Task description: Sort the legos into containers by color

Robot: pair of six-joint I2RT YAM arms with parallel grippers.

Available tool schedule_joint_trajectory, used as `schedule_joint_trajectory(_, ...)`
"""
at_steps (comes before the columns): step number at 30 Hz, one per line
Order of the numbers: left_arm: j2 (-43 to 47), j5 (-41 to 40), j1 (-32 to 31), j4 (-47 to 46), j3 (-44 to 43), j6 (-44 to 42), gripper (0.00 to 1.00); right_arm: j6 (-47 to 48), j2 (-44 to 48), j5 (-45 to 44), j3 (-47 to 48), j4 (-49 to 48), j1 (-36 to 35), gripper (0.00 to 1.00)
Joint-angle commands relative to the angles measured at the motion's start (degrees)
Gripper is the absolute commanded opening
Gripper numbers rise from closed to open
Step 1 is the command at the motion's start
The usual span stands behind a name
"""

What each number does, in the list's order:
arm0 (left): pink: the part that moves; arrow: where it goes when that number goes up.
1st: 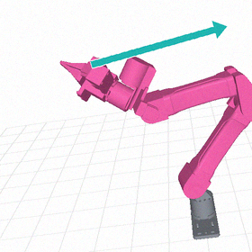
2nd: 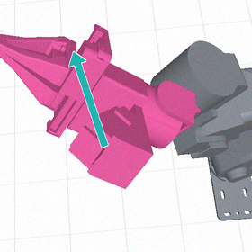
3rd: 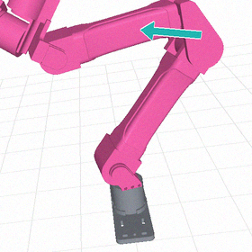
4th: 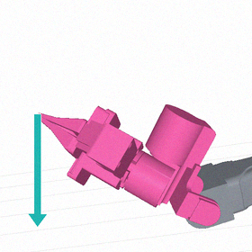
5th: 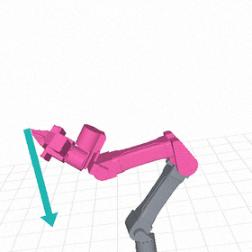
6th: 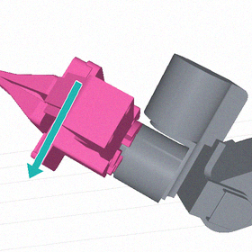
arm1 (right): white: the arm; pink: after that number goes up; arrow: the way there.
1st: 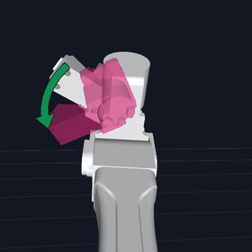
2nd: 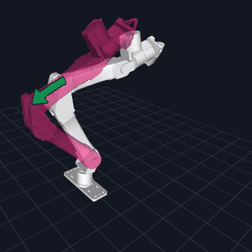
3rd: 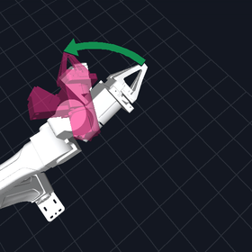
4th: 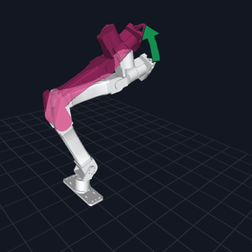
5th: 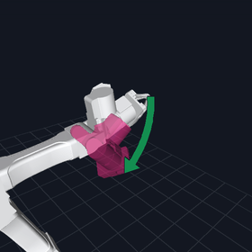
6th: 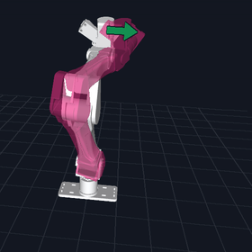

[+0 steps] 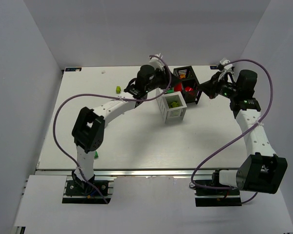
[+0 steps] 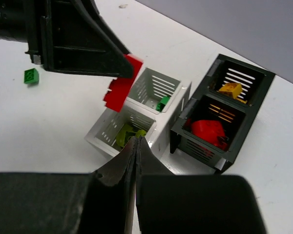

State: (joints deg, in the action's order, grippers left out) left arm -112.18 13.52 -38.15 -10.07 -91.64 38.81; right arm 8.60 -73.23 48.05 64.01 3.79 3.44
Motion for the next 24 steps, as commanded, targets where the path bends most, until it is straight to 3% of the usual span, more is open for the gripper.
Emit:
schedule_joint_trajectory(1,-4.4,-0.3,-1.4,-7.1,-8.1,-2.0,0.00,-2.3,1.4,-4.0,3.0,-3.2,0.8,0.00)
schedule_joint_trajectory(13,-23.2,-12.7,-5.1,-16.7,-24.8,-8.4,0.00,-3.7,2.0,-4.6,3.9,-3.2,1.7,0.00)
schedule_joint_trajectory(24,-29.8,-19.8,-5.5,-13.8,-33.2,-12.3,0.04,-5.0,1.1,-3.0,3.3,-5.2,2.1,0.00)
